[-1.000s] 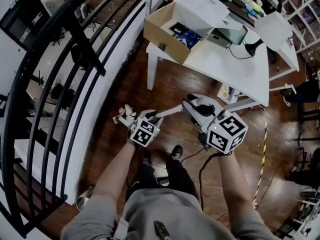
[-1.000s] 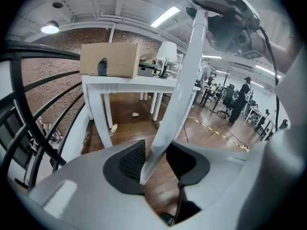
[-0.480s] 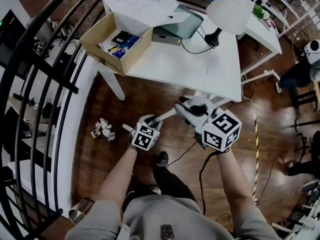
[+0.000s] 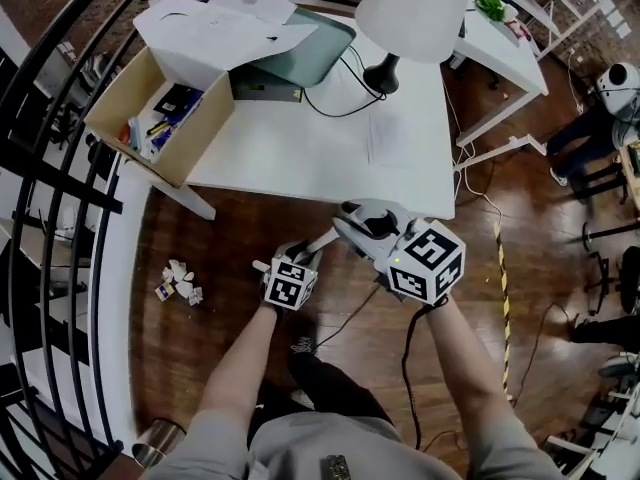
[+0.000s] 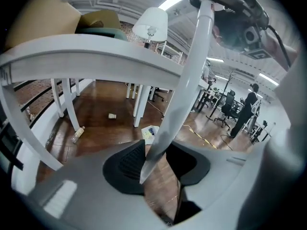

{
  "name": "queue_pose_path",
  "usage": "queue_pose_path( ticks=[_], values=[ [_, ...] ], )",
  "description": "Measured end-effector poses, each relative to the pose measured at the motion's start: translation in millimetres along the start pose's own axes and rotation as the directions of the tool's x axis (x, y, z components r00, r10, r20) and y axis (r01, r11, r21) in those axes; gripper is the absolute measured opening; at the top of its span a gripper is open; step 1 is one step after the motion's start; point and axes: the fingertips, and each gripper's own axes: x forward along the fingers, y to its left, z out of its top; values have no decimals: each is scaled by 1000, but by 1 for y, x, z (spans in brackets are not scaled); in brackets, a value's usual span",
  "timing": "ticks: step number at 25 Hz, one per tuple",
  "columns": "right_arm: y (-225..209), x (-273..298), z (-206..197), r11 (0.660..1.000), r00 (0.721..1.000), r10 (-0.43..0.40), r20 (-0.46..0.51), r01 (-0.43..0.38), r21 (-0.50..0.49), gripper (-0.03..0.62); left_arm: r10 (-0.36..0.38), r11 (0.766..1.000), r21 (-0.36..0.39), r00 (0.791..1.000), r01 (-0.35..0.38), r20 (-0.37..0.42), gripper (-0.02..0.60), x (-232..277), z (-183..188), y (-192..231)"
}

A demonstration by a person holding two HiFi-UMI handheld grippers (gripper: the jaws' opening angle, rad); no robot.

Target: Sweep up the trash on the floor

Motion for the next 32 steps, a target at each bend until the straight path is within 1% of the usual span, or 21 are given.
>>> queue_pose_path(
  ticks=[3, 5, 9, 11, 12, 15, 18, 24, 26, 28, 30, 31, 32],
  values=[
    [-19, 6, -11, 1000, 1000, 21, -13, -21, -11, 94, 24, 999, -27, 1000, -24, -9, 138, 23, 0, 2],
    [-27, 10, -15, 999, 999, 38, -11, -38, -16, 93, 39, 998, -54, 999, -39, -1, 138, 33, 1, 3],
    [-40, 15, -14, 998, 998, 69, -1, -69, -13, 92, 54, 995, -85, 998, -52, 20, 146, 41, 8, 5],
    [-43, 16, -14, 996, 996, 89, -6, -89, -14, 92, 51, 995, -90, 998, -48, 27, 203, 36, 11, 4],
    [-44, 17, -13, 995, 995, 99, -7, -100, -17, 92, 49, 995, -88, 998, -46, 30, 215, 32, 13, 3],
    [-49, 21, -10, 993, 993, 120, -5, -120, -25, 92, 53, 995, -86, 998, -50, 36, 215, 17, 19, 2],
    [-60, 22, -8, 993, 993, 118, 7, -118, -19, 94, 58, 994, -96, 997, -54, 43, 213, -3, 22, -4],
    [-75, 18, -8, 995, 994, 95, 52, -97, 28, 97, 73, 992, -99, 997, -71, 15, 193, -40, 19, -13],
    [-78, 17, -10, 997, 996, 62, 60, -65, 40, 98, 74, 992, -102, 997, -72, 12, 189, -49, 21, -16],
    [-83, 15, -14, 999, 998, 12, 55, -14, 48, 123, 71, 993, -98, 997, -70, 12, 186, -56, 24, -20],
    [-85, 12, -21, 998, 999, -22, 47, 19, 60, 155, 69, 993, -96, 998, -68, 12, 179, -63, 26, -23],
    [-86, 11, -24, 997, 998, -37, 45, 34, 71, 183, 68, 993, -96, 998, -67, 12, 178, -66, 26, -25],
    [-87, 8, -27, 995, 998, -55, 44, 51, 83, 189, 66, 993, -97, 998, -65, 11, 176, -69, 26, -27]
  ],
)
